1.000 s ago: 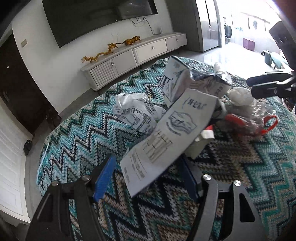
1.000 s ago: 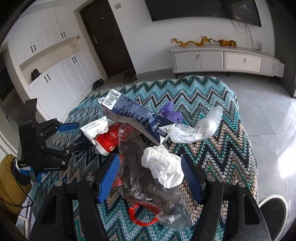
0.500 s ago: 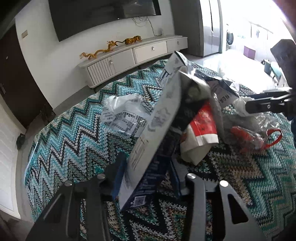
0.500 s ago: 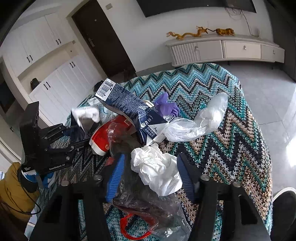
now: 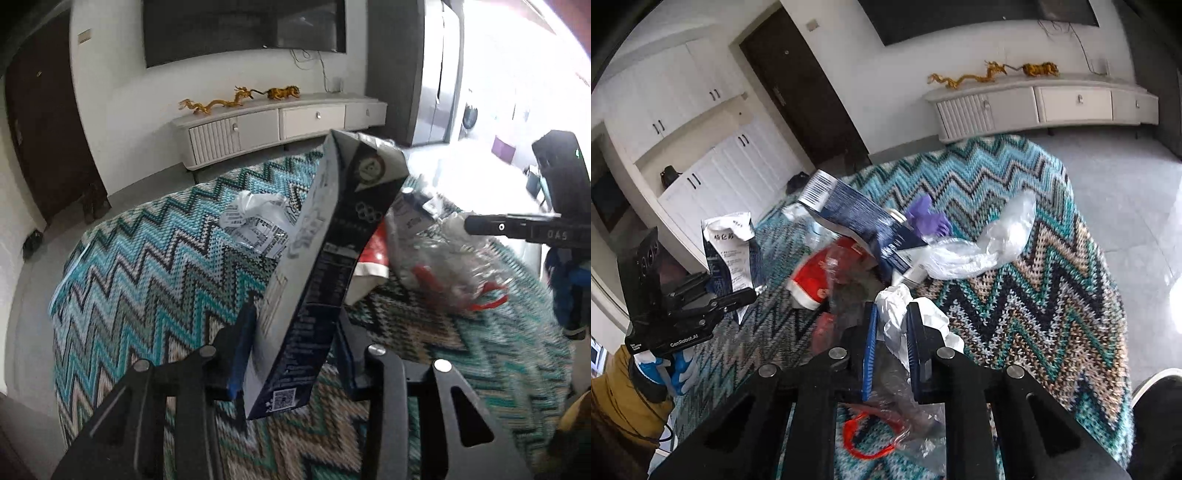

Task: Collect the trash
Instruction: 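Carry the carton and tissue over the bin and open both grippers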

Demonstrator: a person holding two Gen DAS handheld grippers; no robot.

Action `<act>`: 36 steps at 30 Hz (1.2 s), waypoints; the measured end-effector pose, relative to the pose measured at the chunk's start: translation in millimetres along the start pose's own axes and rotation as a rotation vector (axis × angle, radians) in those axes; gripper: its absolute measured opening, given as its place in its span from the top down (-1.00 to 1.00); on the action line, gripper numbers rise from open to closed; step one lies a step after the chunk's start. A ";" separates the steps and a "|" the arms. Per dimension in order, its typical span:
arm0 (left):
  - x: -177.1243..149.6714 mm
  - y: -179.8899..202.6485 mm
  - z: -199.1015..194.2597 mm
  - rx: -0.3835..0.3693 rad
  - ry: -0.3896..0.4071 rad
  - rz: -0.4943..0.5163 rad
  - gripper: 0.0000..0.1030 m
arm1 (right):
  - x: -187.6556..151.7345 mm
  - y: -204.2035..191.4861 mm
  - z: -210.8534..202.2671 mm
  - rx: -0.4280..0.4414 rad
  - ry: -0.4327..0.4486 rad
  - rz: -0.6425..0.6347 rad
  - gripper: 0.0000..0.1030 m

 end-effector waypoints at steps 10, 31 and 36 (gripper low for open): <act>-23.4 8.0 -82.5 -0.019 0.081 -0.129 0.27 | -2.0 -39.2 -74.8 0.030 0.104 -0.084 0.70; 40.0 158.2 -143.9 -0.119 0.169 0.015 0.27 | -71.5 52.8 -253.3 -0.132 0.343 0.072 0.70; 70.2 240.9 -94.5 -0.224 0.106 0.119 0.27 | -101.1 121.7 -267.6 -0.229 0.341 0.189 0.70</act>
Point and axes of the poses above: each gripper's, at about its wrist camera, not at the fingertips, and z roughly the way its jaws point, y to its right, x to its top, the point moved 2 cm from there along z, roughly the way its jaws point
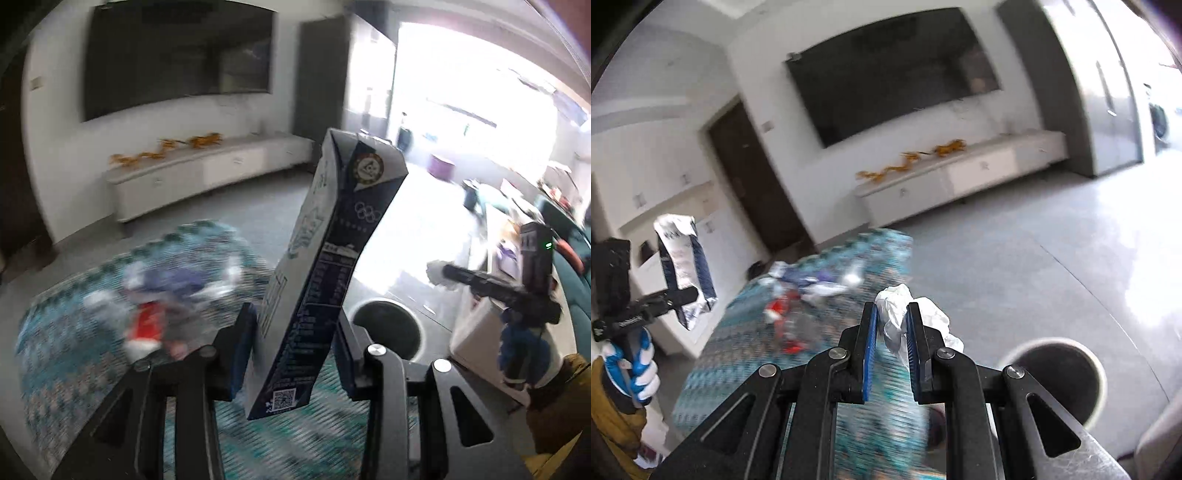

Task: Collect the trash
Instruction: 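Carry the carton and tissue over the bin and open both grippers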

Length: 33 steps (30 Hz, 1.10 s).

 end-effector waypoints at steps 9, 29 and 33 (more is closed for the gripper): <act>21.8 114.0 150.7 -0.191 -0.184 0.082 0.27 | -36.2 124.2 21.9 -0.107 -0.073 0.233 0.70; -8.7 164.4 313.2 -0.306 -0.481 -0.095 -0.15 | -87.2 205.9 80.5 -0.195 -0.201 0.378 0.13; -8.6 167.0 307.1 -0.287 -0.455 -0.079 -0.15 | -90.2 206.6 78.3 -0.207 -0.200 0.380 0.06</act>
Point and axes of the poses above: each gripper's, at about its wrist camera, not at the fingertips, and z roughly the way its jaws point, y to its right, x to its top, the point moved 2 cm from there along z, roughly the way its jaws point
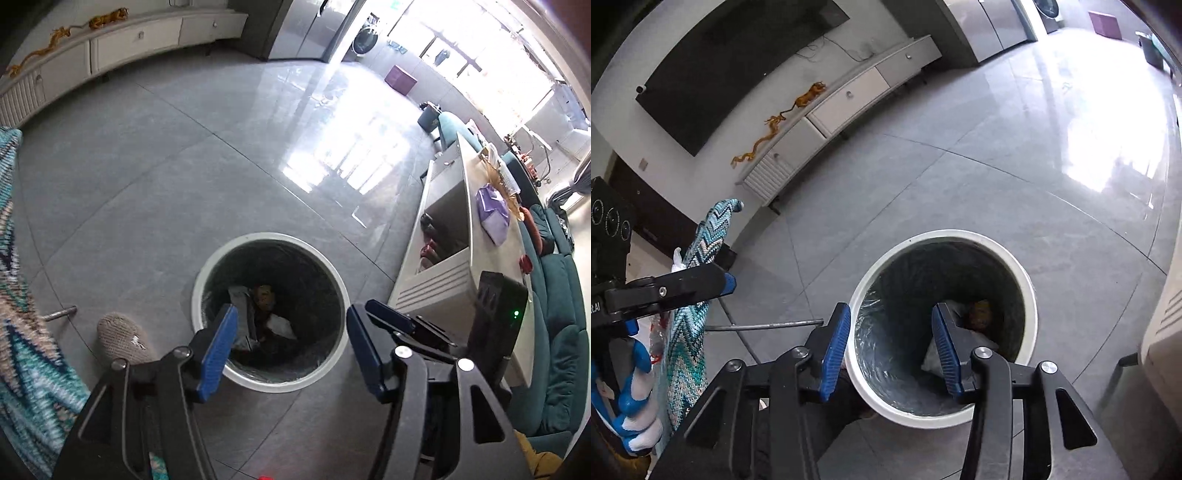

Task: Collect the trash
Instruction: 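Carry the carton and tissue over the bin and open both grippers, then move both grippers back over the trash on the ottoman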

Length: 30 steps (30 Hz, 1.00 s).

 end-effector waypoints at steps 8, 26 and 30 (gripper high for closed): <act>-9.6 -3.3 -62.4 0.069 0.160 0.009 -0.15 | 0.0 -22.4 -23.0 0.007 0.035 -0.034 -0.01; -83.1 -40.2 -252.0 0.310 0.502 -0.049 -0.16 | 4.9 -143.8 -146.1 0.022 0.295 -0.250 -0.79; -111.4 -61.0 -301.7 0.388 0.595 -0.107 -0.38 | -2.0 -180.0 -174.3 0.012 0.353 -0.316 -0.88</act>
Point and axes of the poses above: each gripper's, at about its wrist camera, not at the fingertips, and z roughly the way its jaws point, y to its right, x to its top, the point moved 2 cm from there along z, roughly the way its jaws point
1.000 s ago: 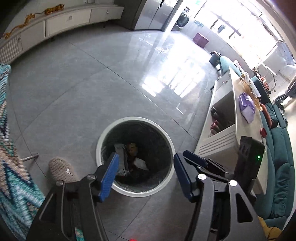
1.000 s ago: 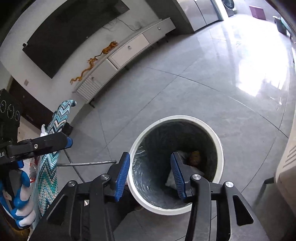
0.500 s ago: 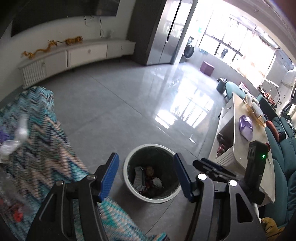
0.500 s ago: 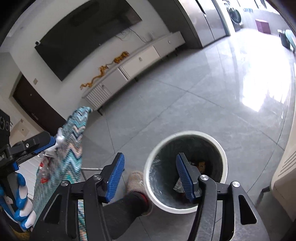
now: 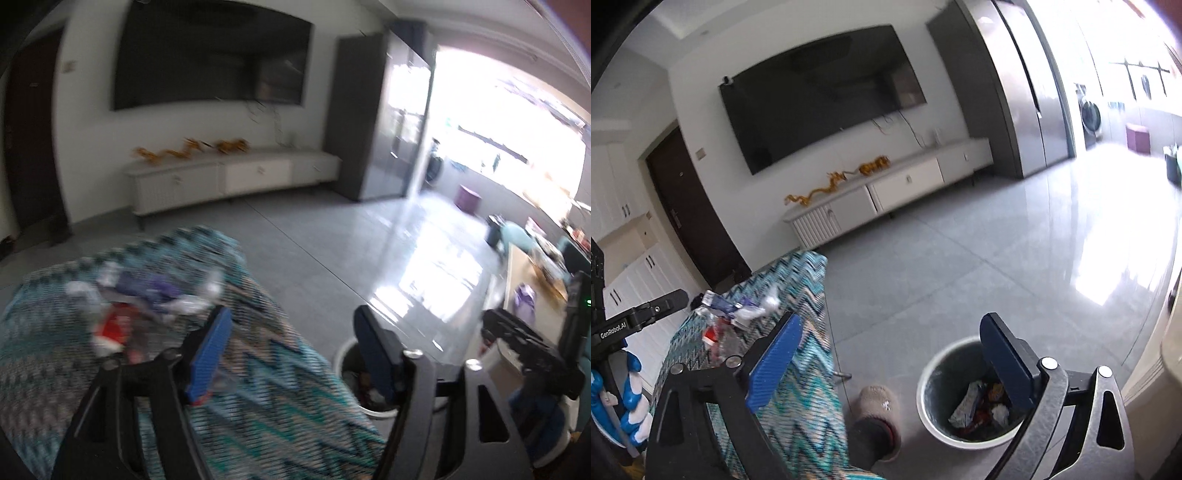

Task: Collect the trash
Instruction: 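Move both grippers back over the trash on the ottoman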

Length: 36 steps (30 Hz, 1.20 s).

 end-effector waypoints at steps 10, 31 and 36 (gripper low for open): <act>-21.7 -106.4 -99.1 0.212 0.143 -0.169 -0.40 | 25.1 -88.8 -50.5 0.061 0.088 -0.162 -0.99; -119.3 -273.2 -227.4 0.568 0.224 -0.415 -0.47 | -15.2 -241.1 8.3 0.276 -0.075 -0.328 -0.99; -127.3 -293.3 -220.6 0.547 0.195 -0.454 -0.47 | -20.7 -259.6 31.1 0.294 -0.120 -0.352 -0.99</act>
Point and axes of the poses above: each gripper's, at about its wrist camera, not at the fingertips, and z roughly the way its jaws point, y to its right, x to its top, the point moved 2 cm from there along z, roughly the way its jaws point
